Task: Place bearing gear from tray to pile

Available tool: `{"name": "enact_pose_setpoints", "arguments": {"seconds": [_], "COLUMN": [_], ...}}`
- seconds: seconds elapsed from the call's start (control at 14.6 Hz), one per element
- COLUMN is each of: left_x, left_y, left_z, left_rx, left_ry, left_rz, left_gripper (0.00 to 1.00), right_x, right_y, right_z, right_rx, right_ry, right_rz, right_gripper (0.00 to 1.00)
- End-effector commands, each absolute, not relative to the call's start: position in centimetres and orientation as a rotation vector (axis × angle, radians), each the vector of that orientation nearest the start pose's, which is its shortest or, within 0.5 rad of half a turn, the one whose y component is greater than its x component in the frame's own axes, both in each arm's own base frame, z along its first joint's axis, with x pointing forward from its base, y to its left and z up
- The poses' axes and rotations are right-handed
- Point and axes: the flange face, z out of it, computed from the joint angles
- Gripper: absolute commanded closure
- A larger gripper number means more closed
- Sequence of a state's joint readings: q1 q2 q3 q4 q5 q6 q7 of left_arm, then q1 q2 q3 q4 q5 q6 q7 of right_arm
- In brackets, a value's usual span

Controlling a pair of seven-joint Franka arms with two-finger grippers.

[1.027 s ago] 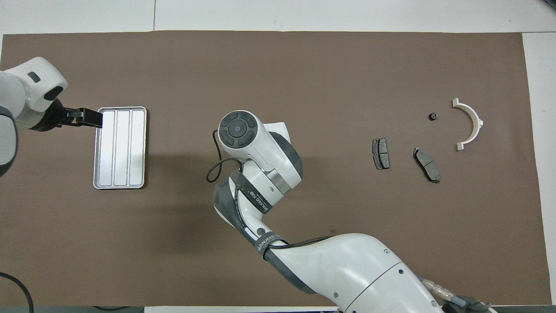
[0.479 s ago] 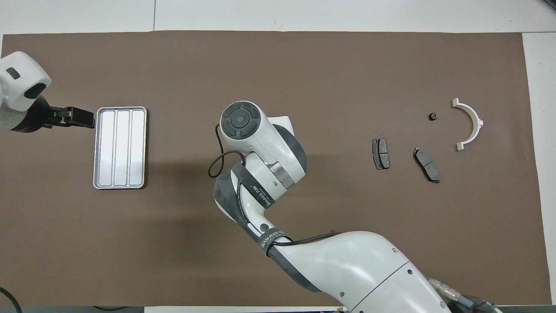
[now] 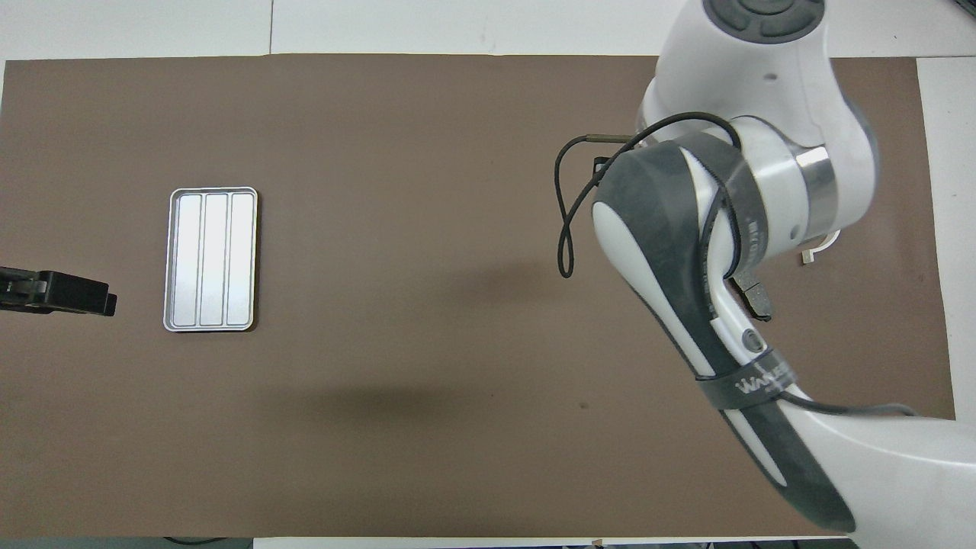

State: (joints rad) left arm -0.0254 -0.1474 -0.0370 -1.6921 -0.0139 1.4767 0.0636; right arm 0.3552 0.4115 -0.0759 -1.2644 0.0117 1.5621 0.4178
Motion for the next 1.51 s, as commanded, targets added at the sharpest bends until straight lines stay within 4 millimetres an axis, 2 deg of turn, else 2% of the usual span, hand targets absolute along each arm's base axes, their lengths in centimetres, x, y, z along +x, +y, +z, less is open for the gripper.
{"name": "enact_pose_setpoints", "arguments": {"seconds": [0.0,0.07,0.21,0.48,0.82,1.16,1.44], "left_x": [50.4,50.5,50.6,50.7,50.6,51.1,51.1], "left_y": [-3.5,-3.5,-3.5,-3.6,-3.6,-3.6,-3.6], "left_z": [63.9,63.9,64.0,64.0,63.8,64.1,64.1], "left_rx": [-3.148,-3.147,-3.147,-3.147,-3.148,-3.149,-3.149], "left_ry": [0.214,0.214,0.216,0.218,0.219,0.218,0.218], "left_rz": [0.102,0.09,0.082,0.061,0.07,0.015,0.012], "left_gripper": [0.0,0.0,0.0,0.0,0.0,0.0,0.0], "right_x": [64.6,64.9,64.9,64.4,64.5,65.7,66.1], "right_y": [14.1,12.3,8.9,4.8,4.2,3.3,2.8], "right_z": [50.5,50.0,47.7,41.4,36.7,32.3,30.1], "right_rx": [-3.186,-3.177,-3.168,-3.159,-3.158,-3.16,-3.16], "right_ry": [0.074,0.025,-0.015,0.0,-0.014,0.005,0.024], "right_rz": [0.186,0.163,0.135,0.039,-0.058,-0.105,-0.117], "right_gripper": [1.0,1.0,1.0,1.0,1.0,1.0,1.0]}}
